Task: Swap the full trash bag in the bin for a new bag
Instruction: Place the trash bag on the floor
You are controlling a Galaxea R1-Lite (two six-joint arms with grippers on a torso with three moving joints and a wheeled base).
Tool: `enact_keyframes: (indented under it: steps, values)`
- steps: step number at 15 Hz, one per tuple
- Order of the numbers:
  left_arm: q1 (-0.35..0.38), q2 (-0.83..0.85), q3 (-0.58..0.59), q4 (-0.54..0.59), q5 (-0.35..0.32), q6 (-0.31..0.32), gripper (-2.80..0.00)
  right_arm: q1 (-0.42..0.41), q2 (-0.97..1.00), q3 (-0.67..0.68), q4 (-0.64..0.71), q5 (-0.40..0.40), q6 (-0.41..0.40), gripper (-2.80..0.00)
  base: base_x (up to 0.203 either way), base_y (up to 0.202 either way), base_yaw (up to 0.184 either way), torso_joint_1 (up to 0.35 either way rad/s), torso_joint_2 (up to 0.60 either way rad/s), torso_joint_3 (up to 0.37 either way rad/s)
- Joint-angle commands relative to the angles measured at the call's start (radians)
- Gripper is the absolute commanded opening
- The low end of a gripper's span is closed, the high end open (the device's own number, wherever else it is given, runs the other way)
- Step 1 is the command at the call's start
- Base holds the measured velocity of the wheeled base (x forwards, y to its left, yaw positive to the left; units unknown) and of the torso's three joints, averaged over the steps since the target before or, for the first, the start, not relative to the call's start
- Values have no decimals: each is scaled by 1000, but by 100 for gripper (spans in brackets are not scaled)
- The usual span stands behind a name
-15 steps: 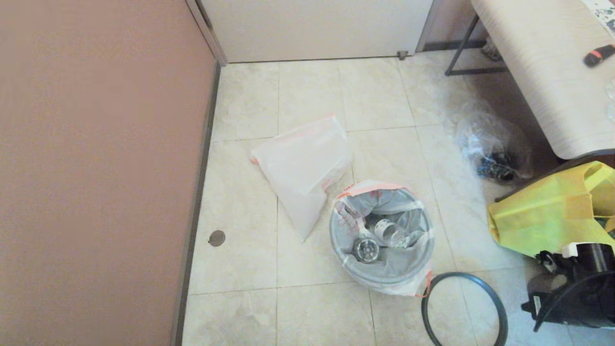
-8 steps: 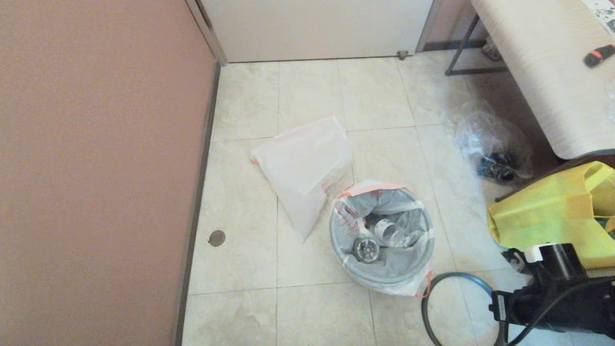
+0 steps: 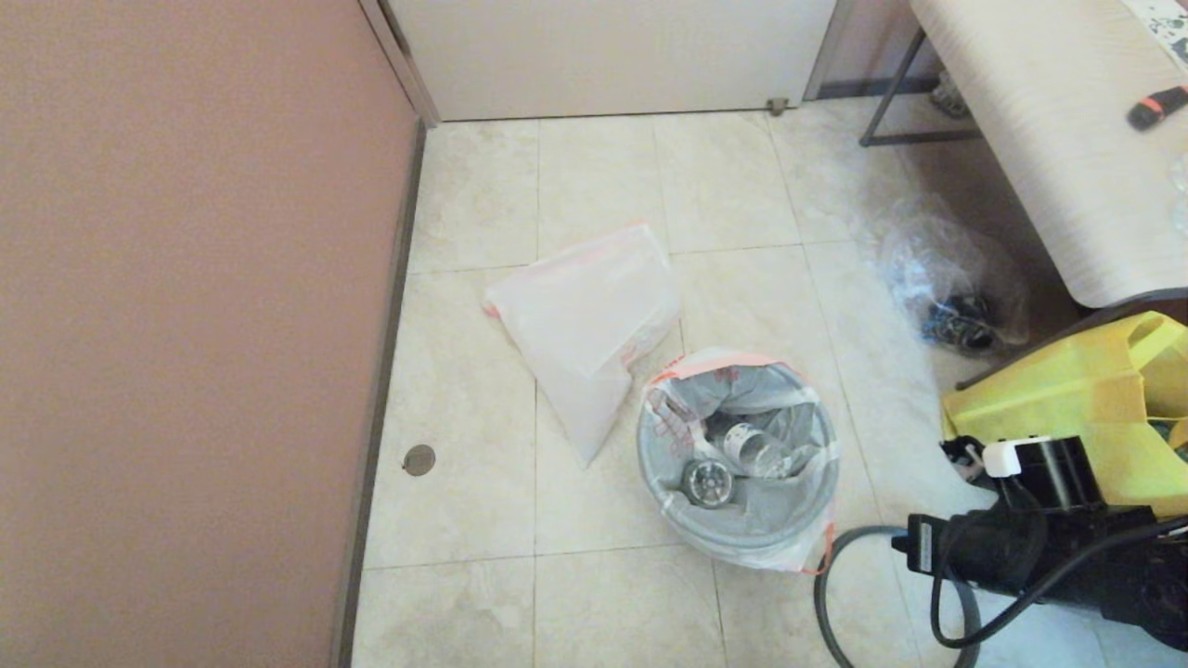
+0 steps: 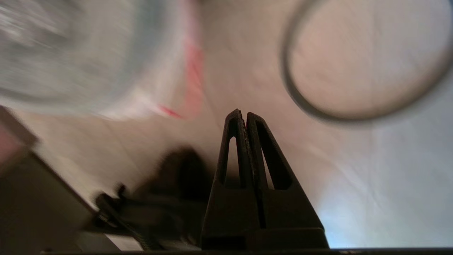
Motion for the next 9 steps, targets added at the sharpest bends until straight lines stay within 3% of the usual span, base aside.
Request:
enact_keyframes:
  steps: [1,2,3,4,9]
  values:
    - [0,1,0,0,1,0,-280,26,27,-21,-17,2,8,-280,0,0,0,0,0,0]
    - [-1,1,0,0,1,0,-280,38,50,-35,-23,2,10,-280,0,0,0,0,0,0]
    - [-1,1,0,0,1,0,-280,44,91,-56,-25,-2,13,-239,0,0,0,0,0,0]
    - [-1,1,0,0,1,0,-280,45,130,-83,-30,-5,37,0,0,0,0,0,0,0]
    - [0,1,0,0,1,0,-280,48,207,-117,-86,-15,87,0,0,0,0,0,0,0]
